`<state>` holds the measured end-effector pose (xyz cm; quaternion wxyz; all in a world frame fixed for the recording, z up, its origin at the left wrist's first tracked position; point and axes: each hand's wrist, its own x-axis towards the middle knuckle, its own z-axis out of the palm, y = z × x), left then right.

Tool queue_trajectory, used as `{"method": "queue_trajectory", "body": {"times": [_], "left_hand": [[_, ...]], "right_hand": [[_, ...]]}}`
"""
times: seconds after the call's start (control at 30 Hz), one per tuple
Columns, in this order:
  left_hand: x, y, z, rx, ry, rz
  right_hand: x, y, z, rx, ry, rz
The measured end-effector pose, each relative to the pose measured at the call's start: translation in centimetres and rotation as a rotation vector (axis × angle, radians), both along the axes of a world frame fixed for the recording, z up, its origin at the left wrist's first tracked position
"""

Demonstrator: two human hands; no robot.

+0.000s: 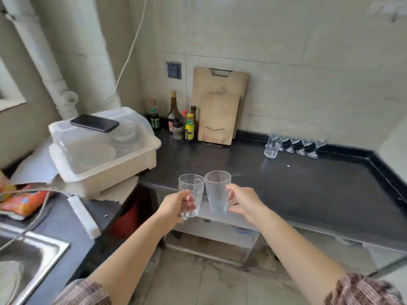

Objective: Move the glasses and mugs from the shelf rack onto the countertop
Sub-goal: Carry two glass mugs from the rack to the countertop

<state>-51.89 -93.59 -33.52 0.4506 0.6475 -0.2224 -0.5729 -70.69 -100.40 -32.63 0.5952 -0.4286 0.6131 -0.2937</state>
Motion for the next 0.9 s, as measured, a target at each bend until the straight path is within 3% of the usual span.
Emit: {"method": "queue_trajectory", "body": {"times": [0.3,0.5,0.67,0.9], "left_hand": [[-9.2,-16.8,-2.0,0.054,0.010,-0.280],[-17.0,-24.8,-3.0,0.117,0.084,-0.345],[-23.5,-32.0,-4.2,0.215,-0.026,-0.375],[-30.9,-41.1,-6.0,0.337,0.016,-0.412]], "right_hand": [[-9.6,-11.7,-2.7,0.128,-0.053,-0.302],[-16.9,-19.2,-4.1,0.155,-0.083,-0.414],[-23.2,-27.2,-5.3,0.182,-0.065,-0.415],[-31.2,-37.0,-6.9,0.287,0.017,-0.387]]}}
